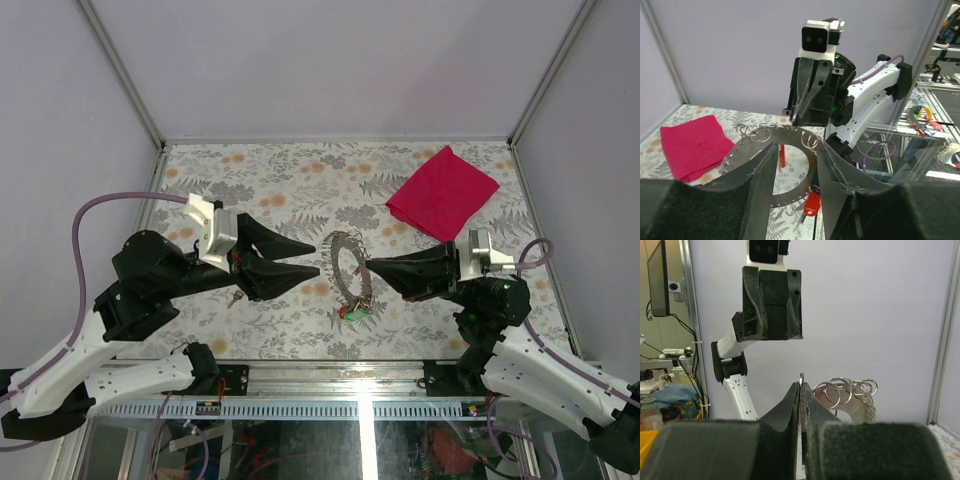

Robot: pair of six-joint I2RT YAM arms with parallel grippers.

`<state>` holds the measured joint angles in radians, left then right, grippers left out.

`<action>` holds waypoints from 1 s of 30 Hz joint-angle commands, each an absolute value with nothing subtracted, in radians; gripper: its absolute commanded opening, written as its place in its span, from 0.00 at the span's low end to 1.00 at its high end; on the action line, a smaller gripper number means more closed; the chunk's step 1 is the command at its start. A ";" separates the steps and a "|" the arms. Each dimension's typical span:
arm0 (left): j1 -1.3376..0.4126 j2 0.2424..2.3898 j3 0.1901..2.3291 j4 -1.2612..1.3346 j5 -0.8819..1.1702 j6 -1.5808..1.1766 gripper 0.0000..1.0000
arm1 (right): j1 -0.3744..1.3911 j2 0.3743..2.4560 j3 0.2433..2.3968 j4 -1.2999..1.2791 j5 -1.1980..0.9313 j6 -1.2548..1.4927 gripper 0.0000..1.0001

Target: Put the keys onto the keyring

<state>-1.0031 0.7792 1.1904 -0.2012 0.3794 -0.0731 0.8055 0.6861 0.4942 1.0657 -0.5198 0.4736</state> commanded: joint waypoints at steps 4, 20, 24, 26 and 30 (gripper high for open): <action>-1.001 0.813 1.161 -0.020 0.463 -0.119 0.36 | 0.802 0.715 0.533 1.284 -0.482 0.533 0.00; -1.002 0.897 1.199 0.027 0.476 -0.088 0.27 | 0.802 0.835 0.626 1.393 -0.530 0.545 0.00; -1.000 0.903 1.205 0.035 0.474 -0.085 0.24 | 0.802 0.859 0.642 1.404 -0.539 0.542 0.00; -1.001 0.907 1.202 0.037 0.465 -0.079 0.24 | 0.802 0.868 0.651 1.406 -0.551 0.541 0.00; -1.002 0.919 1.202 0.044 0.455 -0.069 0.24 | 0.802 0.887 0.659 1.415 -0.561 0.545 0.00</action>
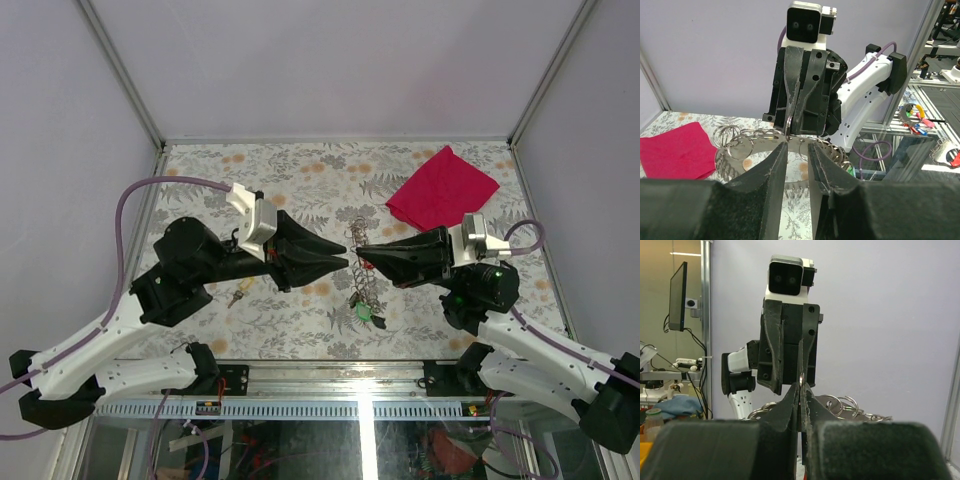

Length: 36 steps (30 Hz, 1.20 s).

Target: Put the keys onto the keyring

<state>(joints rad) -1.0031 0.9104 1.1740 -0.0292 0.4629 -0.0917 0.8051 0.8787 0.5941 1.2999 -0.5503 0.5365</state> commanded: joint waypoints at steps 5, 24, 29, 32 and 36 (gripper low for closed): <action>-1.000 0.940 1.218 0.044 0.476 -0.062 0.24 | 0.802 0.901 0.668 1.414 -0.571 0.541 0.00; -1.002 0.937 1.239 -0.008 0.486 -0.036 0.00 | 0.802 0.932 0.684 1.419 -0.606 0.571 0.00; -1.002 0.953 1.310 -0.151 0.460 0.001 0.00 | 0.802 0.894 0.689 1.320 -0.629 0.525 0.05; -1.002 0.965 1.361 -0.242 0.451 0.032 0.00 | 0.802 0.851 0.689 1.222 -0.636 0.475 0.16; -1.001 0.981 1.414 -0.345 0.437 0.070 0.00 | 0.802 0.793 0.693 1.084 -0.647 0.408 0.23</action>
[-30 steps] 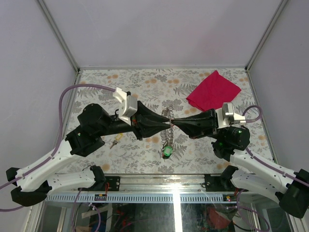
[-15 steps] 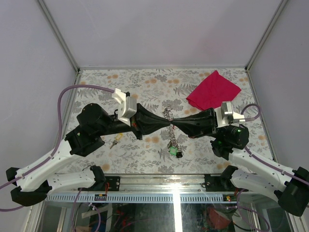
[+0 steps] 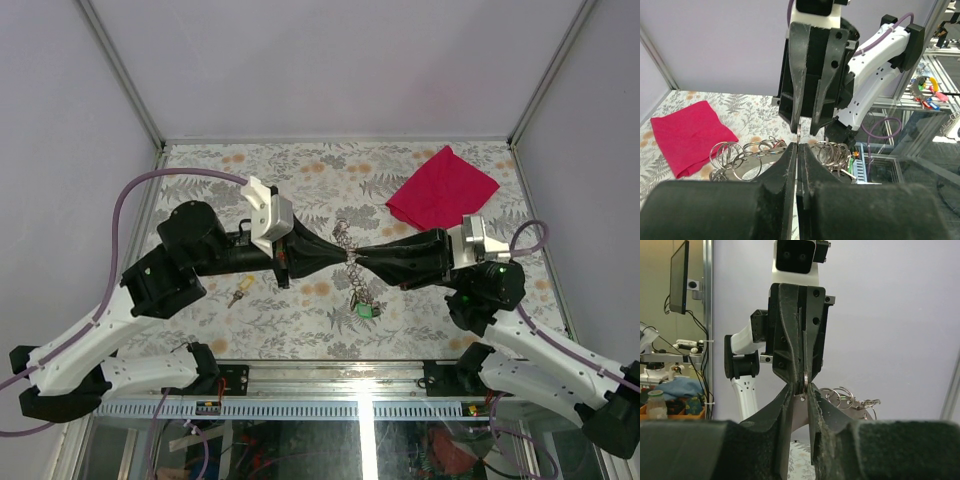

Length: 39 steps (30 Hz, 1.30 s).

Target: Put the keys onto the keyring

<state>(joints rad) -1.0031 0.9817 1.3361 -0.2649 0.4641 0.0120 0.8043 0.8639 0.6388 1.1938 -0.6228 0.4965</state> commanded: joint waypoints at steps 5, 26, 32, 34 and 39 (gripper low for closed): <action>-1.001 0.998 1.454 -0.430 0.430 0.098 0.00 | 0.802 0.723 0.717 0.857 -0.659 0.315 0.29; -1.100 1.252 1.799 -0.993 0.287 0.302 0.00 | 0.802 0.800 1.086 -0.140 -0.755 -0.090 0.40; -1.113 1.277 1.830 -1.030 0.259 0.313 0.00 | 0.802 0.812 1.065 -0.138 -0.743 -0.109 0.40; -1.116 1.280 1.834 -1.032 0.254 0.315 0.00 | 0.802 0.817 1.054 -0.115 -0.749 -0.101 0.40; -1.124 1.289 1.842 -1.035 0.246 0.316 0.00 | 0.802 0.828 1.034 -0.048 -0.772 -0.065 0.40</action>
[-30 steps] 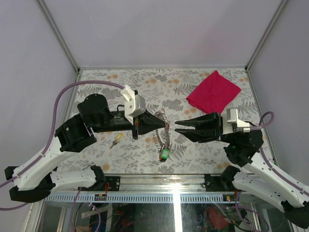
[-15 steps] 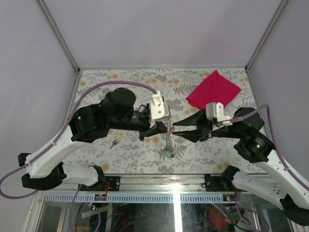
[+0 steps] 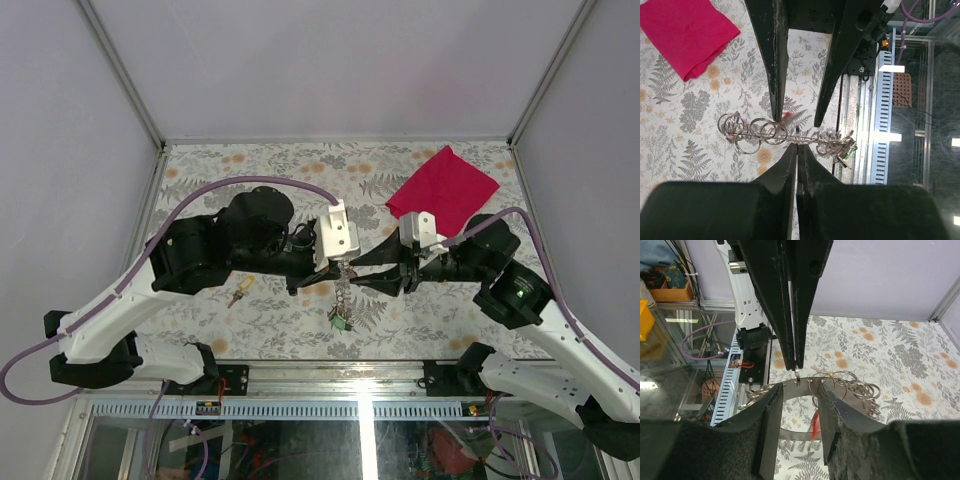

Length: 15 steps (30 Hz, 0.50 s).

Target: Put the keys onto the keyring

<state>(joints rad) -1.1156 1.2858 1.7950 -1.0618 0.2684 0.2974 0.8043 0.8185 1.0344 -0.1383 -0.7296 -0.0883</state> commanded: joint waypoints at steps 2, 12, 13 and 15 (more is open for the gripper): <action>-1.127 1.294 1.845 -1.038 0.243 0.318 0.00 | 0.801 0.834 1.030 -0.029 -0.776 -0.056 0.40; -1.135 1.302 1.860 -1.039 0.241 0.321 0.00 | 0.802 0.867 1.031 -0.031 -0.794 -0.064 0.30; -1.136 1.302 1.861 -1.039 0.240 0.321 0.00 | 0.802 0.868 1.031 -0.035 -0.794 -0.067 0.28; -1.135 1.299 1.862 -1.040 0.238 0.321 0.00 | 0.802 0.870 1.031 -0.036 -0.793 -0.072 0.22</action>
<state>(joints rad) -1.1271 1.3064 1.8210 -1.0756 0.2493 0.3092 0.8043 0.8646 1.0267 -0.0799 -0.7731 -0.0689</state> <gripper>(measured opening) 0.011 0.271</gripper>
